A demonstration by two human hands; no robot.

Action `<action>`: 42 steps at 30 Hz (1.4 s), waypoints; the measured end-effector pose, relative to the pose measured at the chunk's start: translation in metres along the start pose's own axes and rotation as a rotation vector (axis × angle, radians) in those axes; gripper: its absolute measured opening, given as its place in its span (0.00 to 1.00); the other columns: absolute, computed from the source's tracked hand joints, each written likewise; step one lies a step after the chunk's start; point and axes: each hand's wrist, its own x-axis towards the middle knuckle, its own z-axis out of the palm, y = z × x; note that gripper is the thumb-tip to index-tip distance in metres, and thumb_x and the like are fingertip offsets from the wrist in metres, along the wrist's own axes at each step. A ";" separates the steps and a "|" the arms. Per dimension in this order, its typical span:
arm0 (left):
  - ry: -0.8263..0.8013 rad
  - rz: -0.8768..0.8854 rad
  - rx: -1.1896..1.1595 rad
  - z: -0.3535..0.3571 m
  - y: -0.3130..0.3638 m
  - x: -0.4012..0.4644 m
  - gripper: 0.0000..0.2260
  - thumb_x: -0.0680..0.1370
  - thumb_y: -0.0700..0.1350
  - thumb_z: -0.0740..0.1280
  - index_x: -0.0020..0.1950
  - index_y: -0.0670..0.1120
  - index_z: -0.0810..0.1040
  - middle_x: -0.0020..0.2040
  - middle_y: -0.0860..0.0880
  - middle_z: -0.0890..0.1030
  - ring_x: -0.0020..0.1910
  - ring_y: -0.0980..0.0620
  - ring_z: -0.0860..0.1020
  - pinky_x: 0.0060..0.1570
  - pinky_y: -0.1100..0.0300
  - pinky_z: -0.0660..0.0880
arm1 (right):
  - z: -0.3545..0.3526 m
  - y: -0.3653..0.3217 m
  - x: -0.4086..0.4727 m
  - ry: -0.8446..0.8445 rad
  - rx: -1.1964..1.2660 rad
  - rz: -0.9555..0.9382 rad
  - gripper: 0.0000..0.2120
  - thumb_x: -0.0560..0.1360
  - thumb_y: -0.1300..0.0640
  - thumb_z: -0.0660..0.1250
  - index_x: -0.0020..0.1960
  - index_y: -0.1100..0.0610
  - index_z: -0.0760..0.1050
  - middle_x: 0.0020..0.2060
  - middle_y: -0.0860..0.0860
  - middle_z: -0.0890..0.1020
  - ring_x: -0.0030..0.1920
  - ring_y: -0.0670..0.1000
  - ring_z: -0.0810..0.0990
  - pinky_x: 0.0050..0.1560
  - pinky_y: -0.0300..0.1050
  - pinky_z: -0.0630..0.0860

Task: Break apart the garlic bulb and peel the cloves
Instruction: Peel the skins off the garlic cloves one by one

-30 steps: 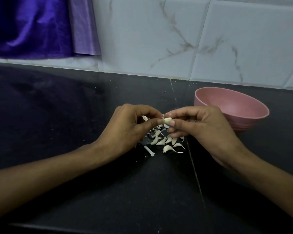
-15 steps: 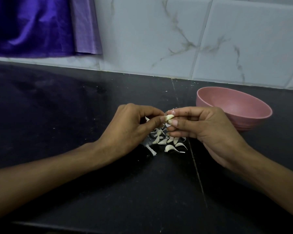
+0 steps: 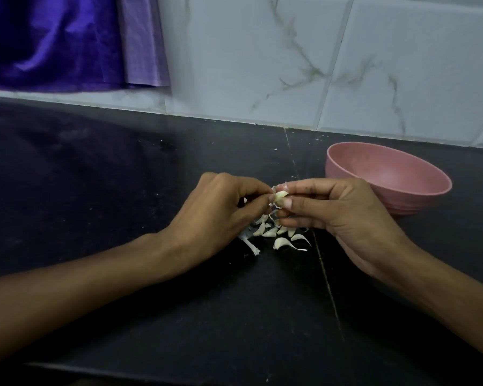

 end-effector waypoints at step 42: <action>0.108 -0.157 -0.207 -0.005 0.000 0.006 0.14 0.63 0.58 0.77 0.34 0.49 0.81 0.36 0.52 0.84 0.24 0.49 0.76 0.25 0.55 0.74 | 0.002 -0.010 0.000 0.019 -0.030 -0.046 0.06 0.73 0.68 0.70 0.49 0.63 0.80 0.38 0.58 0.84 0.35 0.53 0.82 0.41 0.49 0.84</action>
